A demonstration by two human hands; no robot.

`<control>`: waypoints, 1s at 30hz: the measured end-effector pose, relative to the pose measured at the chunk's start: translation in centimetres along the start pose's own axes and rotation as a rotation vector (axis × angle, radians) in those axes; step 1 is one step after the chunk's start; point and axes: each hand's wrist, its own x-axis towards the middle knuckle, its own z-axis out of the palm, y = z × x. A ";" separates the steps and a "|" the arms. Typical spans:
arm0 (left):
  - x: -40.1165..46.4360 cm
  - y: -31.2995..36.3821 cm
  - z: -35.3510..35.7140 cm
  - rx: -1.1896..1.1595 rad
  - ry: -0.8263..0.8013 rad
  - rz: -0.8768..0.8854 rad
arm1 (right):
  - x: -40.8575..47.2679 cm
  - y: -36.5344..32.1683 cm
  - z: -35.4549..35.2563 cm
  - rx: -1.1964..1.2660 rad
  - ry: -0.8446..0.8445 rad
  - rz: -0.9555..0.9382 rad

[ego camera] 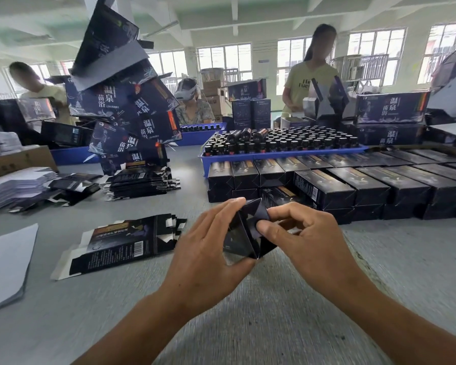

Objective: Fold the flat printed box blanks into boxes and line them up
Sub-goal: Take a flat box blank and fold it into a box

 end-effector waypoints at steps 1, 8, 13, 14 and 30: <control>0.0 0.1 0.0 -0.005 0.002 0.004 | 0.0 0.0 0.0 -0.001 0.014 0.003; -0.1 0.5 0.0 -0.005 0.010 0.007 | -0.3 -0.4 0.2 -0.171 0.092 -0.064; -0.2 0.3 -0.1 -0.009 -0.001 -0.030 | 0.1 -0.1 -0.4 -0.045 -0.013 0.014; -0.2 0.3 -0.1 -0.008 -0.006 -0.038 | 0.1 -0.1 -0.5 -0.029 -0.025 0.019; 0.1 0.8 0.3 0.017 0.103 0.101 | 0.7 0.6 -0.5 -0.024 0.128 0.046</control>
